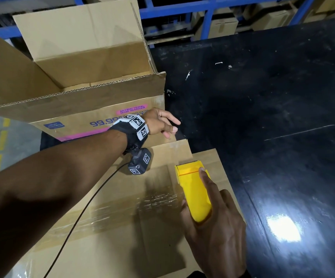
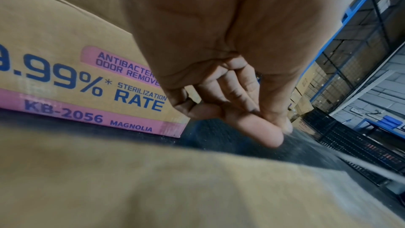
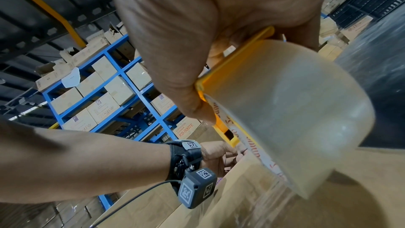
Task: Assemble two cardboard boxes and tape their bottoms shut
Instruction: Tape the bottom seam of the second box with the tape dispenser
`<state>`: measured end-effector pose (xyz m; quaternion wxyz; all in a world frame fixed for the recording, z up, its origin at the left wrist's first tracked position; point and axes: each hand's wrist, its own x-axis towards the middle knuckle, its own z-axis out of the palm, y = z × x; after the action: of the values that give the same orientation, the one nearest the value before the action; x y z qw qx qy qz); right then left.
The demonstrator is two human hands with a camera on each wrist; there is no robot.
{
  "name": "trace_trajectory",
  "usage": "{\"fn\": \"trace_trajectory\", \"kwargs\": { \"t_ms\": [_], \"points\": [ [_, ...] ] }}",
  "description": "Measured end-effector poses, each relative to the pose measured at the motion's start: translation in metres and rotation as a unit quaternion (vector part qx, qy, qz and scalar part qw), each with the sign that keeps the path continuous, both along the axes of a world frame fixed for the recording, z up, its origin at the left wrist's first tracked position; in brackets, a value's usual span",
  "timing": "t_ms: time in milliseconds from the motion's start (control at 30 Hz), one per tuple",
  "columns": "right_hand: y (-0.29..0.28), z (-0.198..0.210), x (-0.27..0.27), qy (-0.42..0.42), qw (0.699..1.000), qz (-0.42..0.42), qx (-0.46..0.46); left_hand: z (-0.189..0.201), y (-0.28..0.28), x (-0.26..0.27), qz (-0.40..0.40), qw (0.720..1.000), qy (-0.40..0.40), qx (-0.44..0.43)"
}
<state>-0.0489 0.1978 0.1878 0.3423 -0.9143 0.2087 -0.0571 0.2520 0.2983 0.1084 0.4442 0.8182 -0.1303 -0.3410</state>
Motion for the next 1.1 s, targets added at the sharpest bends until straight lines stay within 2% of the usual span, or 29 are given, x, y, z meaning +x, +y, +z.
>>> {"fn": "trace_trajectory", "kwargs": {
  "t_ms": [133, 467, 667, 767, 867, 1000, 1100],
  "points": [
    [-0.001, 0.001, -0.001, 0.004, 1.0, 0.004, -0.005, 0.004, 0.002, -0.001, 0.002, 1.0, -0.007, -0.01],
    [-0.004, -0.002, -0.002, 0.029, 0.999, 0.008, -0.015, -0.005, -0.009, -0.004, -0.024, 0.999, 0.004, 0.027],
    [-0.004, -0.006, -0.001, 0.052, 0.998, 0.015, -0.017, -0.009, -0.019, -0.007, -0.091, 0.989, -0.019, 0.112],
    [-0.004, -0.009, -0.003, 0.054, 0.998, 0.013, -0.005, -0.013, -0.021, -0.011, -0.123, 0.973, -0.076, 0.18],
    [-0.003, -0.011, -0.005, 0.045, 0.999, 0.002, -0.004, -0.009, -0.015, -0.014, -0.146, 0.939, -0.17, 0.263],
    [-0.005, -0.012, -0.008, 0.057, 0.998, 0.005, -0.012, 0.017, 0.001, -0.045, -0.087, 0.951, -0.238, 0.175],
    [-0.005, -0.014, -0.009, 0.04, 0.999, 0.008, -0.007, 0.029, 0.024, -0.112, -0.139, 0.94, -0.275, 0.148]
  ]
}}
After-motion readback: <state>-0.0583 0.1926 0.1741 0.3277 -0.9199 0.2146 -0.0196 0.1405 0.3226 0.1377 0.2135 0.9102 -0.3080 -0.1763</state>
